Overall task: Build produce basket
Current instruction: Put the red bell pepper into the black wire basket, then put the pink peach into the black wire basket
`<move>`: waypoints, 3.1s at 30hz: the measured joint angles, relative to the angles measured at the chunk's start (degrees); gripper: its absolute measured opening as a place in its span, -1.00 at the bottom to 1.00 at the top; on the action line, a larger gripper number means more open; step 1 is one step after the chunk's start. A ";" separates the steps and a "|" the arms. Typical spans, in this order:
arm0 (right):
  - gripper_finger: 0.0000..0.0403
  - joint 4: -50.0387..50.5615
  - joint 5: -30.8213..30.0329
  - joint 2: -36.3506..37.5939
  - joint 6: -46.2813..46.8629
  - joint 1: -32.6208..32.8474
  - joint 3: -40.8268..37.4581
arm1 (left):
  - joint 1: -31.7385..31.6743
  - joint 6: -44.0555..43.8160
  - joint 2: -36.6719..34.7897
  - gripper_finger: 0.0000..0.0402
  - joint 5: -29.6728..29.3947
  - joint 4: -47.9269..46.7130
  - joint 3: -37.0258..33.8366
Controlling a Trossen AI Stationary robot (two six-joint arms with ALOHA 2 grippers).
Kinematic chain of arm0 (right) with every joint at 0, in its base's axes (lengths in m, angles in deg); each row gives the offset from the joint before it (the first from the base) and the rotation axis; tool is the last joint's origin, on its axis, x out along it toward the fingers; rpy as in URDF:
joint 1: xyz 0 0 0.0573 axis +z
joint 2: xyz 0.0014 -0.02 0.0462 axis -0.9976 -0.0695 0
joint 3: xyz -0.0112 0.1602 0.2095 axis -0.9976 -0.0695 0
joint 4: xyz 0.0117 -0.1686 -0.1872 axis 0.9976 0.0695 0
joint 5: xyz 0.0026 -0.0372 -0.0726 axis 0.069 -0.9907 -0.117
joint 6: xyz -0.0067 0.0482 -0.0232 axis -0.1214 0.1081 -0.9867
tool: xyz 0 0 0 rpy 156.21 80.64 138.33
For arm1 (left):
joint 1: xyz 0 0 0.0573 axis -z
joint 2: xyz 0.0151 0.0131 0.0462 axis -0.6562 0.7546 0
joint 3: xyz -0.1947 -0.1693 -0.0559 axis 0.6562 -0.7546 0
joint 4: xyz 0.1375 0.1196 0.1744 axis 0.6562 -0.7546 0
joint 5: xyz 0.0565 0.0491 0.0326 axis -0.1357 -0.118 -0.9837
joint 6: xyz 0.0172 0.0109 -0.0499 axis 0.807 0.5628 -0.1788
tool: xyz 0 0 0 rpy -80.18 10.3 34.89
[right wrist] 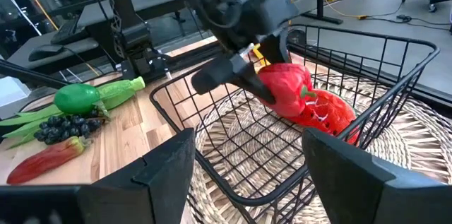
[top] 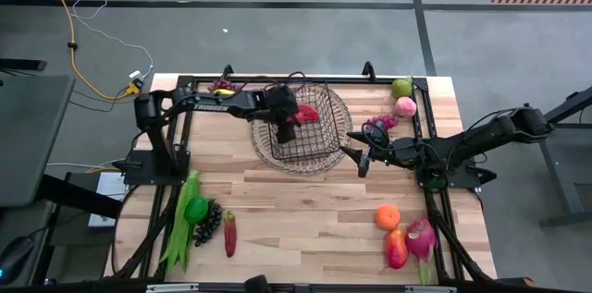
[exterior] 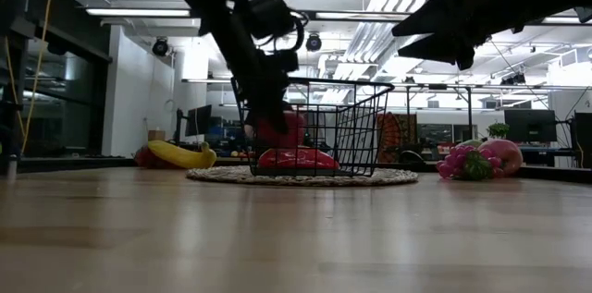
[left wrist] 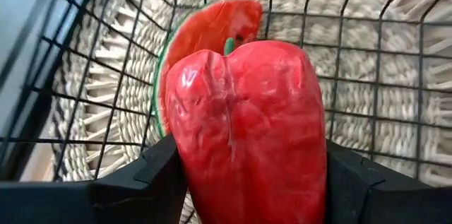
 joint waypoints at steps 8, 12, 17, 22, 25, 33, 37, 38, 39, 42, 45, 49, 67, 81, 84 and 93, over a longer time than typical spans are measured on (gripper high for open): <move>0.25 -0.04 0.00 0.00 0.02 0.00 0.00 | -0.72 2.55 2.24 0.11 1.16 -0.11 0.06; 0.25 -0.15 0.00 0.00 0.02 0.00 0.00 | -0.74 3.04 2.79 0.13 0.57 -0.24 0.06; 0.25 -0.17 -0.02 0.00 0.02 0.00 0.00 | -0.36 3.52 2.79 0.30 -0.72 -0.19 0.06; 0.25 -0.17 -0.02 0.00 0.04 0.00 0.00 | -0.30 3.52 2.77 0.51 -1.84 -0.14 0.06; 0.25 -0.18 -0.02 0.00 0.04 0.00 0.00 | -0.30 3.50 2.77 0.59 -2.03 -0.14 0.06; 0.25 -0.20 -0.02 0.00 0.04 0.00 0.00 | -0.30 3.35 2.74 0.62 -2.84 -2.30 3.04; 0.25 -0.20 -0.02 0.00 0.04 0.00 0.00 | -0.30 2.40 2.65 0.61 -2.83 -5.49 7.76; 0.25 -0.20 -0.04 0.00 0.04 0.00 0.00 | -0.30 2.15 2.42 0.61 -2.74 -6.24 8.84; 0.25 -0.20 -0.02 0.00 0.04 0.00 0.00 | -0.27 1.97 2.15 0.61 -2.56 -6.76 9.70; 0.25 -0.20 -0.02 0.00 0.09 0.00 0.00 | -0.10 1.32 0.48 0.61 -2.01 -7.21 10.86; 0.25 -0.22 -0.04 0.00 0.20 0.00 0.00 | 0.11 -0.86 -2.62 0.61 -1.84 -7.91 10.87; 0.25 -0.22 -0.04 0.00 0.20 0.00 0.00 | 1.16 -4.06 -8.70 0.61 0.81 -7.15 8.81; 0.25 -0.09 -0.04 0.00 0.04 -0.02 0.00 | 23.79 -6.51 -52.44 0.61 -6.81 35.52 -38.52; 0.25 -0.11 -0.03 0.00 -0.40 -0.02 0.00 | 30.32 -7.45 -63.50 0.61 -17.54 35.87 -46.74; 0.25 -0.09 -0.04 0.00 -0.44 -0.02 0.00 | 30.24 -7.09 -63.50 0.61 -17.66 36.08 -46.74; 0.25 -0.09 -0.02 0.00 -0.44 -0.02 0.00 | 30.25 -8.01 -63.48 0.61 -17.66 36.08 -46.74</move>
